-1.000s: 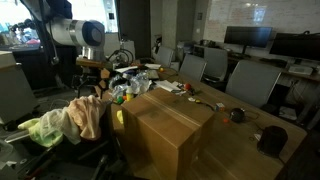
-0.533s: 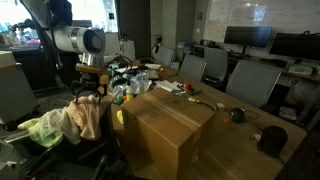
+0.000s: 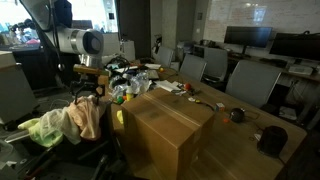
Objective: Put the peach shirt, the white towel, the pink shirt and the green towel on the top of the box respectively
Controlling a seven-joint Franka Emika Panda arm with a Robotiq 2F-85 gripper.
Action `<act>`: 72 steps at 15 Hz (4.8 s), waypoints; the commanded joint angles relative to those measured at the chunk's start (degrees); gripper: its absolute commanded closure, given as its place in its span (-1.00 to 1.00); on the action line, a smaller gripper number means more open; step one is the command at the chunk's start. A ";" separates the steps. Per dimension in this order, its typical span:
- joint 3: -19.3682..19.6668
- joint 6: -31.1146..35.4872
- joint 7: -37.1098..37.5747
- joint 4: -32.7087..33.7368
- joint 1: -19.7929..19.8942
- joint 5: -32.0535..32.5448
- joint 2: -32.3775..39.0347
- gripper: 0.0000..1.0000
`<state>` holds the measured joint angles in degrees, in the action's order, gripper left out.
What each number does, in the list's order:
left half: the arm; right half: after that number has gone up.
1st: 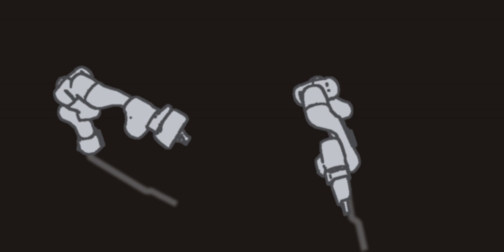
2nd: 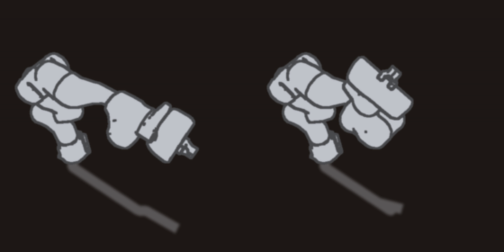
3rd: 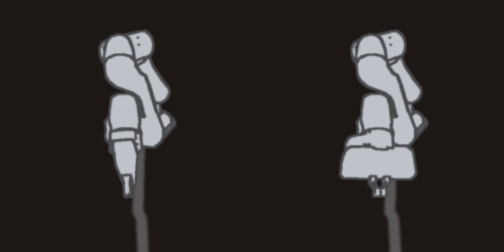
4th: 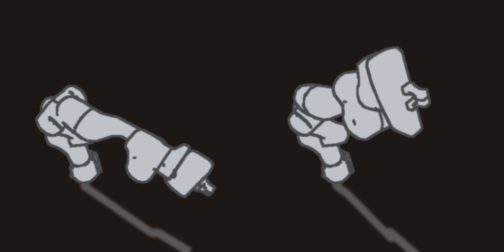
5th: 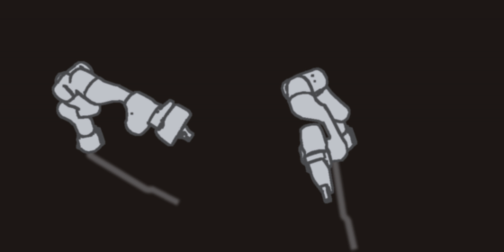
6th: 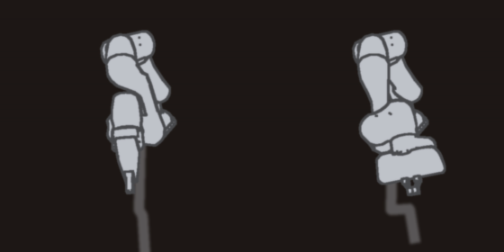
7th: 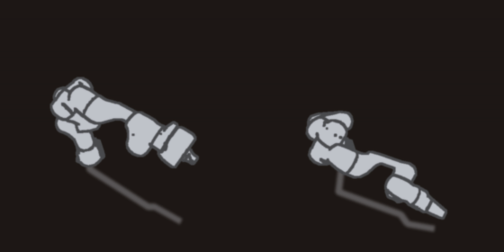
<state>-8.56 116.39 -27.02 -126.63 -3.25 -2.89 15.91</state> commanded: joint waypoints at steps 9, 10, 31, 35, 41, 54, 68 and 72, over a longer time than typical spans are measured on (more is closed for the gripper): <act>-0.14 2.89 4.09 0.44 -1.16 1.35 -0.36 0.91; -0.04 4.09 4.91 -0.27 -1.42 2.24 -1.16 0.98; 2.71 18.64 27.89 -5.61 -0.80 16.24 -20.81 0.96; 4.35 15.92 32.08 0.13 0.72 16.09 -21.06 0.96; 9.26 10.51 33.30 8.44 4.99 13.56 -19.63 0.96; 19.43 4.15 36.00 24.33 14.20 4.62 -8.25 0.96; 22.06 1.03 41.06 36.82 19.45 -2.76 4.11 0.49; 21.69 1.99 39.04 36.03 19.67 -2.26 4.65 -0.14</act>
<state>13.16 119.36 13.39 -92.69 16.18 -4.11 19.28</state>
